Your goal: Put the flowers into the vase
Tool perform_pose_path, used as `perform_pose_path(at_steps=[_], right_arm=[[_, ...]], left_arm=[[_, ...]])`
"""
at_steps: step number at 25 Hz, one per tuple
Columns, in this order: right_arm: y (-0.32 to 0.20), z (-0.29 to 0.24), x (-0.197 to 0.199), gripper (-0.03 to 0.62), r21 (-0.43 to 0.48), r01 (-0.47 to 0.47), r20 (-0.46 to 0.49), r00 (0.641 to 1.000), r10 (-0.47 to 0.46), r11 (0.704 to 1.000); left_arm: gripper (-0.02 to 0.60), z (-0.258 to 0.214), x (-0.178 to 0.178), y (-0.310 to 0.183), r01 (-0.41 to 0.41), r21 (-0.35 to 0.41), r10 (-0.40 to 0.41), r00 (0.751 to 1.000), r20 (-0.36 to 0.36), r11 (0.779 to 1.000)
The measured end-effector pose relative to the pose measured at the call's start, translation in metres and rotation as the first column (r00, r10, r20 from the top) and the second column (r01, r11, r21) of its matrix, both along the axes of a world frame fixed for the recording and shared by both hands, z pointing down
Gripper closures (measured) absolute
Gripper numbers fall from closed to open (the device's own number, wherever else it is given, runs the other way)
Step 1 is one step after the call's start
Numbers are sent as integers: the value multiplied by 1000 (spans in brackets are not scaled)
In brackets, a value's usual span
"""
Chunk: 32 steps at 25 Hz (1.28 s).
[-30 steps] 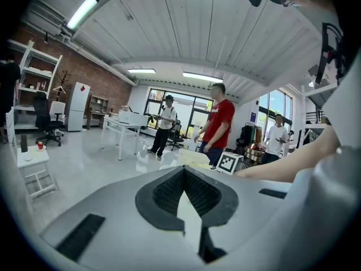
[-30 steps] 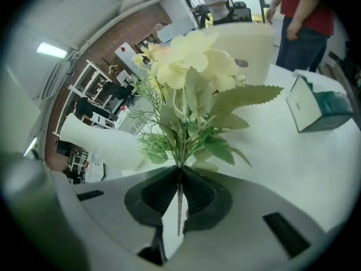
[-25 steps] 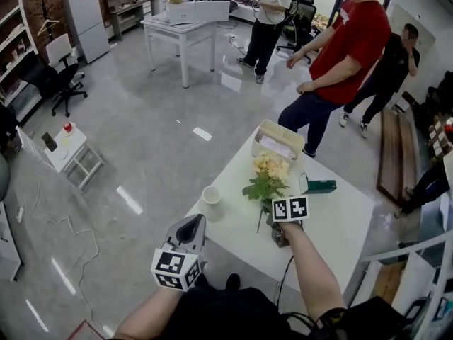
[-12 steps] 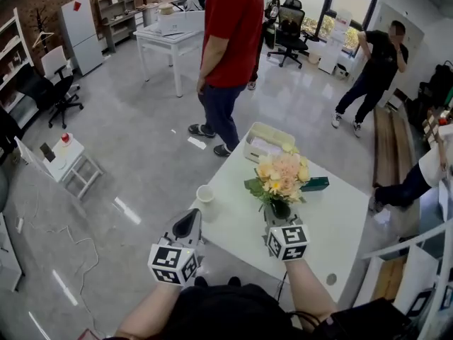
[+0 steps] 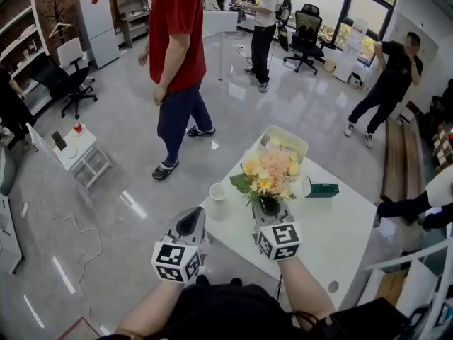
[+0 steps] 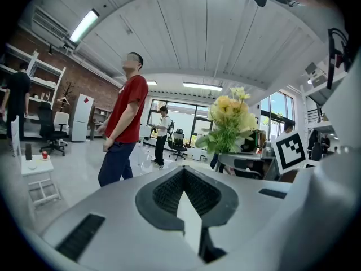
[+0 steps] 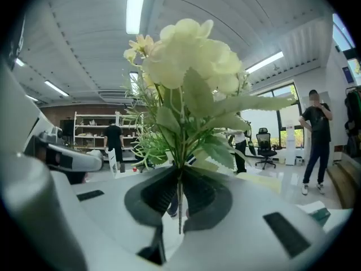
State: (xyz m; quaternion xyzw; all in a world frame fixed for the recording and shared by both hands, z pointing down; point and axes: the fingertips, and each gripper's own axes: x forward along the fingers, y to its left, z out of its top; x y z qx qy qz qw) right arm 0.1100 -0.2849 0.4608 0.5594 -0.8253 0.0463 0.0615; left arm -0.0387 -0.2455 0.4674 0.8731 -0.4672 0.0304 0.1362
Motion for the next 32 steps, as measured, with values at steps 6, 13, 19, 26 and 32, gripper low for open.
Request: perform_pose_path(at_steps=[6,13,19,26,32], right_arm=[[-26,-87,-57,563,171,132,50,989,-142,976],[-37,-76,-91,563,142,198,35,978,-205,970],[-41,-9,-97,562,6,194,-2,981,-194,981],[-46,54,-97,562,-145,184,-69,978,-196,972],[-49,82,-100,560,-258,187,-105,970,-220,948]], left_arm=[[578,2,-22,1,56,-4,-56,998,1,998],[578,5,-37,0,92,-14,-92,996,3,996],[578,9,-44,1,100,-34,-100,995,7,994],[578,16,-41,-1,98,-42,-98,995,12,994],[578,18,-44,-2,109,-41,-108,994,16,993]])
